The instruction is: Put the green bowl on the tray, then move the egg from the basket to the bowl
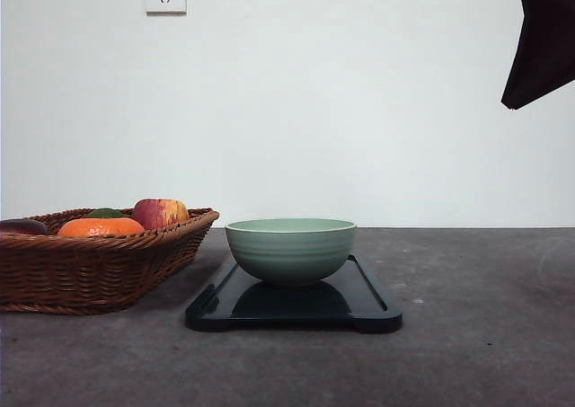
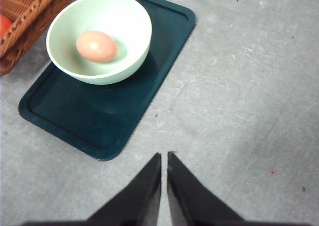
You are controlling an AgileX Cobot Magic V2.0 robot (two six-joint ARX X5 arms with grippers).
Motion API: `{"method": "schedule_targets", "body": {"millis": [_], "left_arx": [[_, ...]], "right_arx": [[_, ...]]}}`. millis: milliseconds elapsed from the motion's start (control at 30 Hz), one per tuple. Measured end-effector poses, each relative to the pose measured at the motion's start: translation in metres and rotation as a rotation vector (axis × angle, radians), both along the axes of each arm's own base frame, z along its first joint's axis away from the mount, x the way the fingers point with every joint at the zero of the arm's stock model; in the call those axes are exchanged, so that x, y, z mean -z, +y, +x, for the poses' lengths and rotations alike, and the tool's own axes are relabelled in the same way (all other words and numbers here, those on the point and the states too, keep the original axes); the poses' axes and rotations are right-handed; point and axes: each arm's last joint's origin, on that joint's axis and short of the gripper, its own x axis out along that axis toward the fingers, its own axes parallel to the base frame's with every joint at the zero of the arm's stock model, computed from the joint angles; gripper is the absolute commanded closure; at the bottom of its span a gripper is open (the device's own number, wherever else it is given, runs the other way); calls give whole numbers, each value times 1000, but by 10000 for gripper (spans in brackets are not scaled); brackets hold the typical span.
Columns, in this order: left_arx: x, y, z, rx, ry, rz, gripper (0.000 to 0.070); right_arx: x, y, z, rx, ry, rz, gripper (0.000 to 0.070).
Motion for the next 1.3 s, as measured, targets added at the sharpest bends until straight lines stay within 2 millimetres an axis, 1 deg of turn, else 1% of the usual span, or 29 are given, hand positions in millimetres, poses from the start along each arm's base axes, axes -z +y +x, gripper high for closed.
{"method": "schedule_targets", "body": {"millis": [400,467,567,667,767,900,1000,1133,1300], "left_arx": [[0,0,0,0,0,0,700],[0,0,0,0,0,0,700],[0,0,0,0,0,0,700],[0,0,0,0,0,0,700],[0,0,0,0,0,0,700],[0,0,0,0,0,0,700],[0,0,0,0,0,0,700],[0,0,0,0,0,0,700],[0,0,0,0,0,0,700]], "right_arx": [[0,0,0,0,0,-1,688],[0,0,0,-1,-13,-21,688],[-2,-5,-1,25,-79,-73,688],[-2,-13,-5,65,-186,-77,688],[10,-26,-12,119,-282,-66,688],[37,-47,-25,226,-404,-42,688],[60,-59,-37,298,-487,-28,688],[85,-68,-53,351,-549,-18,688],[100,-71,-64,370,-618,1,688]]}}
